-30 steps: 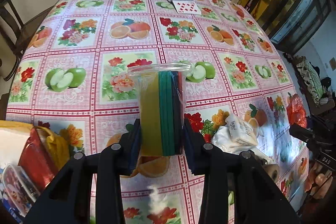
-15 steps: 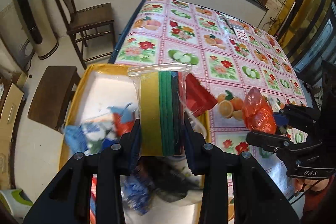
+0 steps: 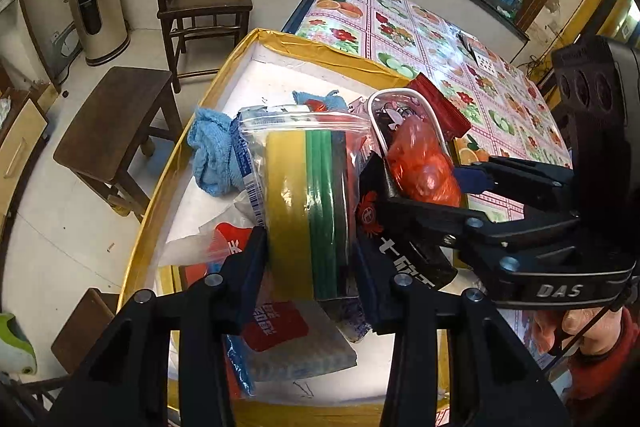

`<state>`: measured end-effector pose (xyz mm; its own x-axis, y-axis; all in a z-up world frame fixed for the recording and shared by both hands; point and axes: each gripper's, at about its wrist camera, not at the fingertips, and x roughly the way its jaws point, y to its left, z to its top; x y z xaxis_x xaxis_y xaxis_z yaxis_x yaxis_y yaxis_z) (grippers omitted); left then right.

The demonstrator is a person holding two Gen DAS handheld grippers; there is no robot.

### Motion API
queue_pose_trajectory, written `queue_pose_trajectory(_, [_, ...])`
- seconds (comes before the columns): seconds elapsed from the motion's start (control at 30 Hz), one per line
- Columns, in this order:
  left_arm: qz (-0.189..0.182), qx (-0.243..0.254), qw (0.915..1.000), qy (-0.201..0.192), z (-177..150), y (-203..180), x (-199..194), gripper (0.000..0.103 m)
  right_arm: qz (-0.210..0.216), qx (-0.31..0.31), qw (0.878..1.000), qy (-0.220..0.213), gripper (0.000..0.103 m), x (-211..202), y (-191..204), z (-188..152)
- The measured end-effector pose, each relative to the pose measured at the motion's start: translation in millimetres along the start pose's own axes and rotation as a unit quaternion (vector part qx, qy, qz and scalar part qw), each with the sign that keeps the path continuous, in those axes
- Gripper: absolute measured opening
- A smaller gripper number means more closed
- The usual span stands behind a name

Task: Organize soft objects
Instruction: 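Carry the sponge pack and red bag into the yellow box and release both, then move both grippers back over the table toward the white cloth and Face tissue pack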

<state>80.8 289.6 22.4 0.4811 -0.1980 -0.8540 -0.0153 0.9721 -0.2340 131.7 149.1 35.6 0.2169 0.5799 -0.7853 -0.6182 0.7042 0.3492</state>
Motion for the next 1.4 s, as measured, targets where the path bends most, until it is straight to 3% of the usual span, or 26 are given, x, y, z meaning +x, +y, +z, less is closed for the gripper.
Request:
queue_pose_trajectory(0.03, [0.003,-0.002,1.0000,-0.004,0,0,0,0.048,-0.004,-0.004,1.000,-0.013,0.078,-9,0,-1])
queue_pose_trajectory(0.1, [0.002,-0.015,0.9998,-0.011,0,1,-2,0.067,-0.022,-0.014,0.999,-0.031,0.078,-23,0,-3])
queue_pose_trajectory(0.13, [0.000,-0.022,0.9997,-0.013,-1,2,-3,0.069,-0.024,-0.015,0.999,-0.037,0.078,-28,1,-4])
queue_pose_trajectory(0.27, [0.016,-0.027,0.9988,-0.037,0,-2,-11,0.070,-0.009,0.002,0.999,-0.044,0.078,-40,-8,-7])
queue_pose_trajectory(0.43, [0.009,-0.035,0.9984,-0.043,-4,-7,-16,0.072,0.020,0.035,0.998,-0.049,0.078,-46,-21,-18])
queue_pose_trajectory(0.57, [0.080,-0.011,0.9938,-0.076,-17,-24,-20,0.072,0.037,0.047,0.996,-0.062,0.079,-59,-29,-38])
queue_pose_trajectory(0.67, [0.107,-0.009,0.9886,-0.105,-31,-38,-24,0.072,0.041,0.054,0.994,-0.083,0.083,-74,-34,-55])
queue_pose_trajectory(0.83, [0.137,-0.009,0.9753,-0.173,-49,-72,-36,0.077,-0.001,0.053,0.989,-0.140,0.091,-117,-39,-87])
queue_pose_trajectory(0.97, [0.153,-0.003,0.9619,-0.226,-64,-105,-45,0.082,-0.069,0.043,0.976,-0.202,0.100,-159,-35,-117])
queue_pose_trajectory(1.07, [0.167,0.004,0.9537,-0.250,-71,-125,-45,0.082,-0.107,0.037,0.968,-0.223,0.102,-177,-34,-132])
queue_pose_trajectory(1.2, [0.170,-0.001,0.9490,-0.266,-76,-145,-41,0.083,-0.140,0.029,0.962,-0.234,0.103,-191,-36,-145])
queue_pose_trajectory(1.4, [0.162,0.020,0.9539,-0.252,-81,-170,-35,0.083,-0.149,0.031,0.960,-0.234,0.103,-201,-45,-158])
